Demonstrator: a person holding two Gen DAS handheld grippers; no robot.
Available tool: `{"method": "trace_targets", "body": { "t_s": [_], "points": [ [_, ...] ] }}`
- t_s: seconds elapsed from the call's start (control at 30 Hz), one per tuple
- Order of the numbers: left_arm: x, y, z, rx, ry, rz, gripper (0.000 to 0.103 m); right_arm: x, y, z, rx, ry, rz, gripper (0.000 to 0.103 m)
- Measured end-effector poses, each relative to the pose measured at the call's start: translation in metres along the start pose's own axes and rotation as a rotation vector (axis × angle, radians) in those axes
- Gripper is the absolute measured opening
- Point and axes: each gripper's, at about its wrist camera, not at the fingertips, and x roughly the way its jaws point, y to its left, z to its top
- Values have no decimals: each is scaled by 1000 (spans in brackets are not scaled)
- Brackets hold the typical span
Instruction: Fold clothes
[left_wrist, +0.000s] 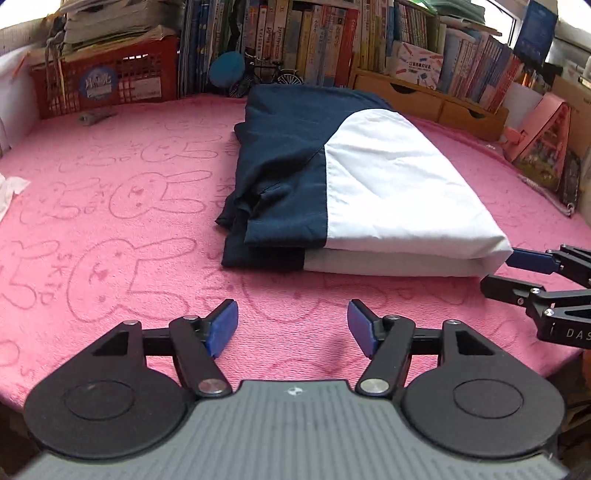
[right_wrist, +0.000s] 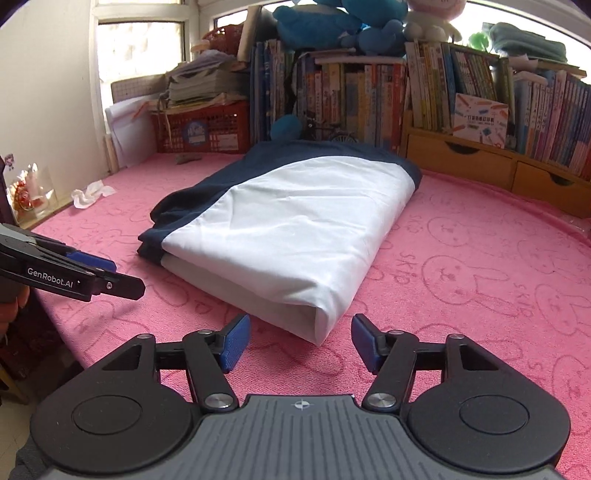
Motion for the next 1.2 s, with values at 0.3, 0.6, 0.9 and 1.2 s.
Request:
{"method": "trace_targets", "body": {
  "t_s": [0.3,0.6,0.9,1.2],
  "points": [
    [18,-22,3,100,21,117,86,3,8,-3,-78,19,-72,82],
    [26,-11,5,100,36,102,103,17,17,-6,-112,51,-99,91],
    [31,-4,7,145,14,52,103,30,9,-6,-57,50,-71,103],
    [36,-1,9,170,-4,24,103,33,-1,-12,-7,10,-46,103]
  ]
}}
